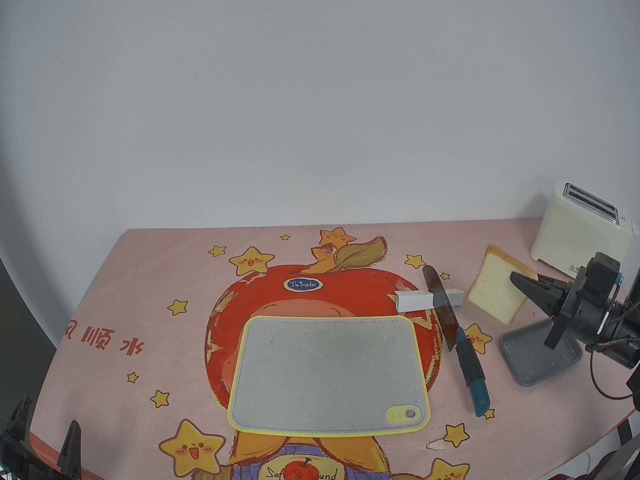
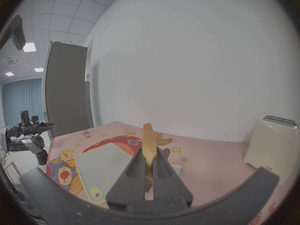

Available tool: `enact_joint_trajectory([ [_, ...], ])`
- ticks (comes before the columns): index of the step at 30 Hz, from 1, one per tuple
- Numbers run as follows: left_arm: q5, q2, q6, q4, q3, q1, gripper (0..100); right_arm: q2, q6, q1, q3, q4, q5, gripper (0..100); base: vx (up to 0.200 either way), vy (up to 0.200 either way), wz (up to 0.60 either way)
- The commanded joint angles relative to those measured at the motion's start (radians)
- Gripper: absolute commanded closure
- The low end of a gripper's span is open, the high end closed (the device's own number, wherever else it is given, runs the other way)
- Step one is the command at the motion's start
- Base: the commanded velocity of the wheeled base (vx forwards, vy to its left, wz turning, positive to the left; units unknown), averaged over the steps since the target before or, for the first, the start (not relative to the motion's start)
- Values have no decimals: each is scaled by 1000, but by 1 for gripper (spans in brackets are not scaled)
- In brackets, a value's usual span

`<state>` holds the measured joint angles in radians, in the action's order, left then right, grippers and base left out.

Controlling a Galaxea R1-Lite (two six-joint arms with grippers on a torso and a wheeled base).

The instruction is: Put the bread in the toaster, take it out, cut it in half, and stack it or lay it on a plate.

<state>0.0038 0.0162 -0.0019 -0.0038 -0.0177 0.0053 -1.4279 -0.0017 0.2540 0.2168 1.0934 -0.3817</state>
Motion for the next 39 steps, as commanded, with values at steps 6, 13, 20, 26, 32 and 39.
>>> enact_joint_trajectory([
  [6,1,-13,0,-1,18,-1,0,0,0,1,-1,0,0,100,-33,0,0],
  [13,1,-13,-1,1,18,1,0,0,0,1,-1,0,0,100,0,0,0],
  [20,1,-13,0,1,18,1,0,-2,0,1,-2,0,0,100,-171,0,0],
  [26,1,-13,-3,-1,18,1,0,-2,0,1,-2,0,0,100,0,33,0],
  [32,1,-13,-1,-1,18,1,0,-2,0,8,-2,0,0,100,0,200,0],
  [39,1,-13,-1,-1,18,1,0,-2,0,10,-4,-1,0,100,0,57,0],
])
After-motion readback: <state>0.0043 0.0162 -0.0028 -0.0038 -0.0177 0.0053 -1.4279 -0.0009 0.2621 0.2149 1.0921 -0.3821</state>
